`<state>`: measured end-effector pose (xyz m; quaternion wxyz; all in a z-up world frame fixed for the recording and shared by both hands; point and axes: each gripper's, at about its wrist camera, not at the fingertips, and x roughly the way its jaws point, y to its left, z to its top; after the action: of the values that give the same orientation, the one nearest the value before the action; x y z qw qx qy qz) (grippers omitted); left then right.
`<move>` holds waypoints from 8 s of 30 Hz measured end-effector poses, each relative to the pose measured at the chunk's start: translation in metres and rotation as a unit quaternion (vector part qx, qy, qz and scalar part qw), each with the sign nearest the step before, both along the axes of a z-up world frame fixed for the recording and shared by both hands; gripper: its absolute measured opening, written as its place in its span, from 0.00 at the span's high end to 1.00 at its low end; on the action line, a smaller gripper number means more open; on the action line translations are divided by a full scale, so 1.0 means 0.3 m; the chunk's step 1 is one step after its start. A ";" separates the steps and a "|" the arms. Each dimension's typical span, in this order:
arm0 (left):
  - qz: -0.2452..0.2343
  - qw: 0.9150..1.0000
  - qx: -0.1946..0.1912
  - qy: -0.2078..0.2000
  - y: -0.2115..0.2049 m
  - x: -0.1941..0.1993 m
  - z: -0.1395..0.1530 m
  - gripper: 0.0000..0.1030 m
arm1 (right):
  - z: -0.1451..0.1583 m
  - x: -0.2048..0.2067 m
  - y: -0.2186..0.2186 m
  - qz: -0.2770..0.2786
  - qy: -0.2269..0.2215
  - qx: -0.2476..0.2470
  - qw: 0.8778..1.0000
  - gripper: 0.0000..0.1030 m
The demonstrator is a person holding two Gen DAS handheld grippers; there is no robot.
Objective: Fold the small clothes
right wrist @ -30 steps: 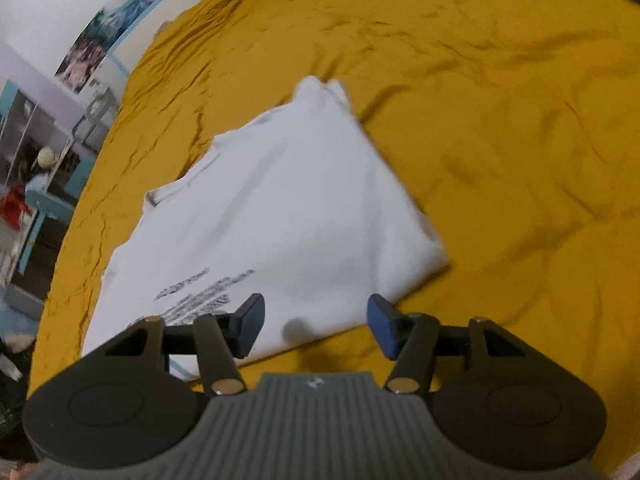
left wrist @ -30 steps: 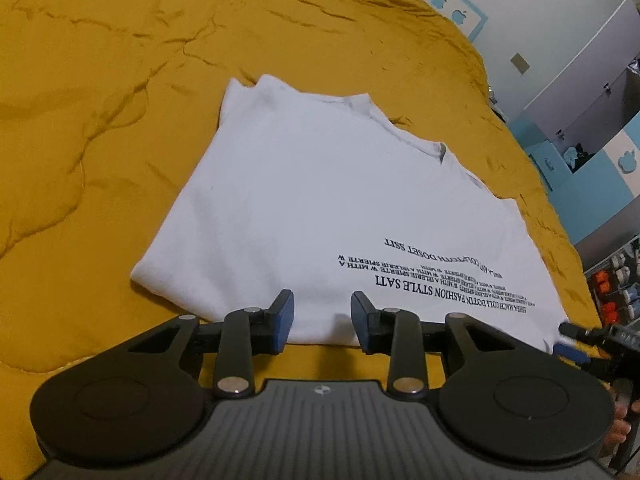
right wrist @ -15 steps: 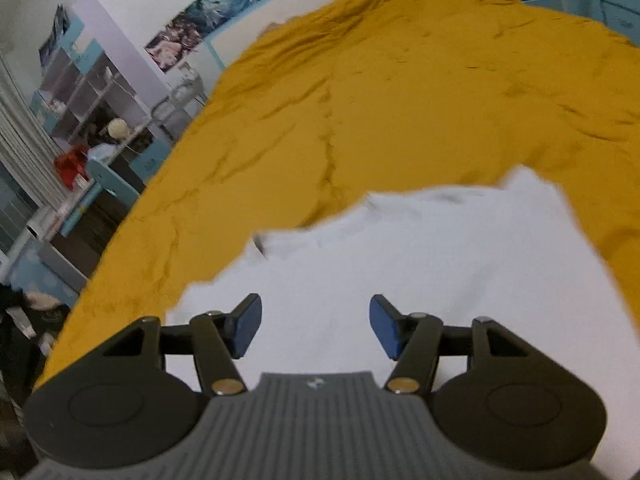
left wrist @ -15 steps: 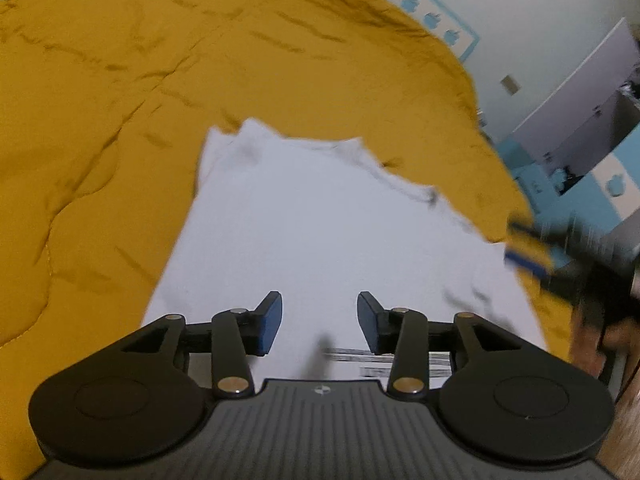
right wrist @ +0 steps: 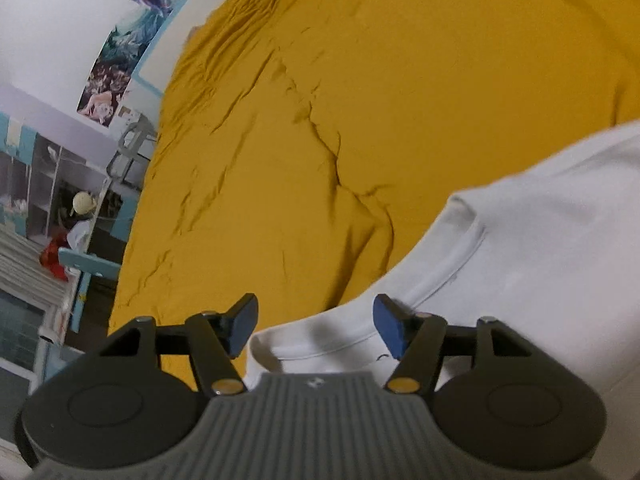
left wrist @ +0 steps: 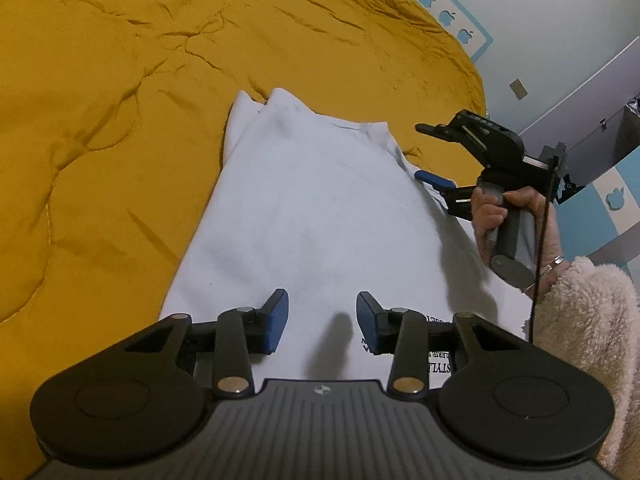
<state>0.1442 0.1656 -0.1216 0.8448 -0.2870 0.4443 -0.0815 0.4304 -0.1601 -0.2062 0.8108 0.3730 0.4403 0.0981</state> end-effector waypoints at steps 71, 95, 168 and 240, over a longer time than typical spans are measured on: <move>0.002 0.989 -0.128 0.073 0.387 0.304 -0.083 0.53 | 0.194 -1.181 0.751 0.373 -0.262 -0.480 0.750 0.46; 0.033 0.971 -0.217 0.090 0.342 0.587 -0.248 0.79 | 0.174 -1.216 0.794 0.394 -0.283 -0.465 0.740 0.86; -0.268 0.946 -0.055 -0.176 -0.681 0.318 0.309 0.56 | 0.345 -1.272 -0.871 -0.102 -0.167 -0.190 0.962 0.47; -0.102 0.989 -0.047 -0.098 -0.463 0.277 0.064 0.82 | 0.224 -0.544 -0.825 0.007 -0.131 -0.233 0.963 0.37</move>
<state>0.2274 0.0268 -0.1025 0.8572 -0.2700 0.3817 -0.2160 0.2671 -0.4074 -0.1391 0.9252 0.1540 0.3435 0.0467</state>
